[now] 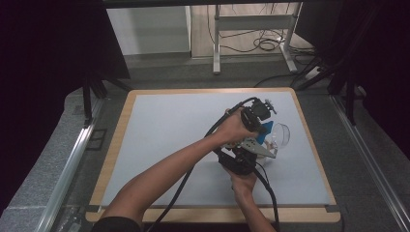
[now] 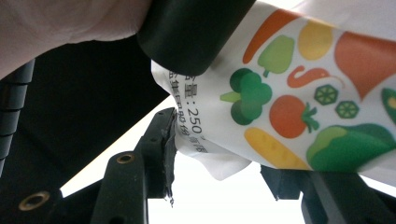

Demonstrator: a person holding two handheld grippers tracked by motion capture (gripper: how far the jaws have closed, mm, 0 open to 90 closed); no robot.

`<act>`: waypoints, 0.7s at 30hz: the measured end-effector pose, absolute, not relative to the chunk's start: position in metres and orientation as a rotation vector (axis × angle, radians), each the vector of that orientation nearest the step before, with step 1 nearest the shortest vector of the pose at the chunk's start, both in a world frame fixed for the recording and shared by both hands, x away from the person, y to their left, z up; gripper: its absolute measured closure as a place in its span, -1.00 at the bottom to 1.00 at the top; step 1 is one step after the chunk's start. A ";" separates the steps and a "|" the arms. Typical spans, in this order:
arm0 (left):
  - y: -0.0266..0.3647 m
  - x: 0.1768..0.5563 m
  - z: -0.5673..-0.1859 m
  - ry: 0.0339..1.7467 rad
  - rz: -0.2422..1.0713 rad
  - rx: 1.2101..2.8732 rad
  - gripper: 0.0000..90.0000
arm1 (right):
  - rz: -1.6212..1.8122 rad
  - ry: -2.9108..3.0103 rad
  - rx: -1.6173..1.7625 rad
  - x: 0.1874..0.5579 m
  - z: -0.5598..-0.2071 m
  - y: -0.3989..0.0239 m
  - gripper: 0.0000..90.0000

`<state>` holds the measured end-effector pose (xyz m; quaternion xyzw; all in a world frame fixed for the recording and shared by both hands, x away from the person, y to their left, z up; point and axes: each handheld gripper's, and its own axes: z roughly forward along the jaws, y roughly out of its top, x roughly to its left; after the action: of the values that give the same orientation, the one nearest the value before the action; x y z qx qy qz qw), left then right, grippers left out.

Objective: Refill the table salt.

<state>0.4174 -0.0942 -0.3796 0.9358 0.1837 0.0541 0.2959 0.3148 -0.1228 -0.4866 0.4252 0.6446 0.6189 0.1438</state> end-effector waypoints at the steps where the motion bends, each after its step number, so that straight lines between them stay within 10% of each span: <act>1: -0.094 0.417 -0.379 0.488 0.145 2.490 1.00 | 1.784 1.858 1.226 0.315 -0.487 -0.123 0.13; 21: -0.095 0.417 -0.380 0.492 0.142 2.491 1.00 | 1.782 1.858 1.228 0.315 -0.486 -0.124 0.13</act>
<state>0.4171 -0.0954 -0.3800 0.9360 0.1849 0.0534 0.2946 0.3150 -0.1236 -0.4863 0.4262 0.6445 0.6182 0.1442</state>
